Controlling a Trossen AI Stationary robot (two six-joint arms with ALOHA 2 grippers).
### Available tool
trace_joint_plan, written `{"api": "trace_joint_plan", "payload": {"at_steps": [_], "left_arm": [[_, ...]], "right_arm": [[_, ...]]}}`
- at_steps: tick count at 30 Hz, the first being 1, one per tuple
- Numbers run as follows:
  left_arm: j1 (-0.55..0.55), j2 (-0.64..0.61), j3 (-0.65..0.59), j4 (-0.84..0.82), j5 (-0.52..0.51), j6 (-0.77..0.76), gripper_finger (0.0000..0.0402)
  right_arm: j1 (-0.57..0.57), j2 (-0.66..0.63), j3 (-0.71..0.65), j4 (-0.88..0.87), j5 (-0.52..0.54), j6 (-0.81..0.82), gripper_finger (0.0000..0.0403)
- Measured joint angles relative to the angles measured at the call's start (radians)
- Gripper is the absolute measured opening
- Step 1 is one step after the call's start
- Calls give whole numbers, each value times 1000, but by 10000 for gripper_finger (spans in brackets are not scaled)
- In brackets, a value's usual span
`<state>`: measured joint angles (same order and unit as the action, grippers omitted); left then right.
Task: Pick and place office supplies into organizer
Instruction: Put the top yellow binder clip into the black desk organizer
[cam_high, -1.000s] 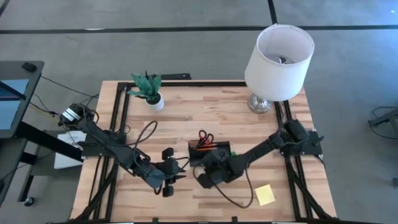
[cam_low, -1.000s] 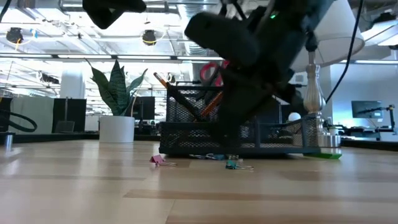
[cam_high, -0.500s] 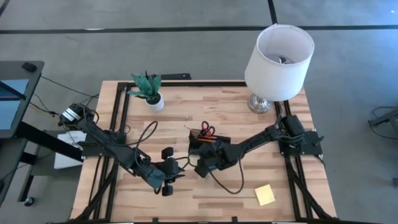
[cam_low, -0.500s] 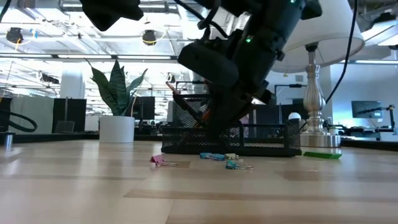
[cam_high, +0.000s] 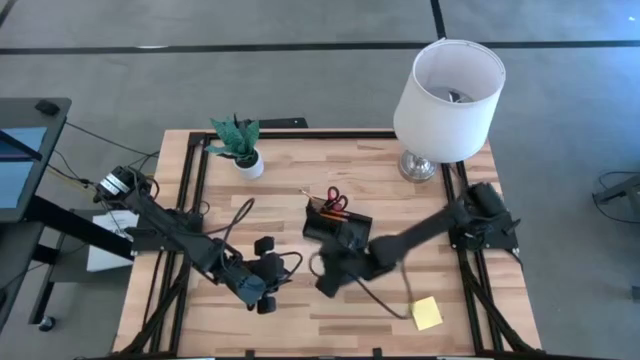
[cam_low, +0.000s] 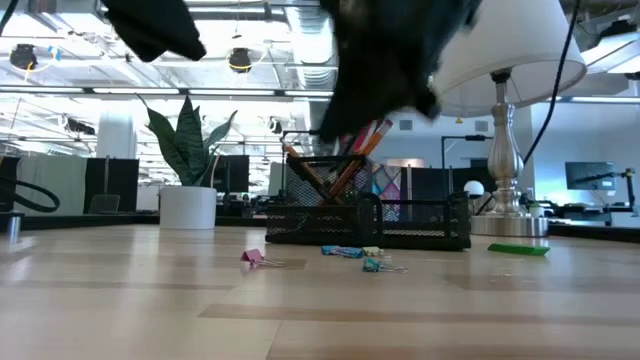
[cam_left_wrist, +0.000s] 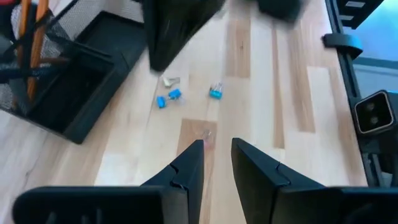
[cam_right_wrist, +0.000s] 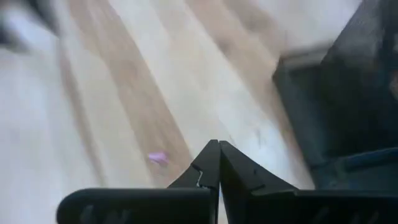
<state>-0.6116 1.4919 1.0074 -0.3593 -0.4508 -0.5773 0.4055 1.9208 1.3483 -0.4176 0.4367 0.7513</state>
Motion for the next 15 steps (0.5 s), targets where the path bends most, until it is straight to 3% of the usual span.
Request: {"api": "trace_joint_plan", "payload": {"at_steps": [3, 7, 10, 15], "left_arm": [[-12, 3, -26, 8, -44, -16, 77], [-19, 3, -82, -36, -249, -113, 77], [9, 1, -125, -95, -343, -198, 77], [126, -1, -172, -151, -396, -238, 77]], "right_arm": [[84, -68, 0, -2, 118, 25, 0], [212, -124, 0, 5, 277, 68, 0], [297, -134, 0, 10, 376, 82, 0], [386, -135, 0, 8, 495, 148, 0]]}}
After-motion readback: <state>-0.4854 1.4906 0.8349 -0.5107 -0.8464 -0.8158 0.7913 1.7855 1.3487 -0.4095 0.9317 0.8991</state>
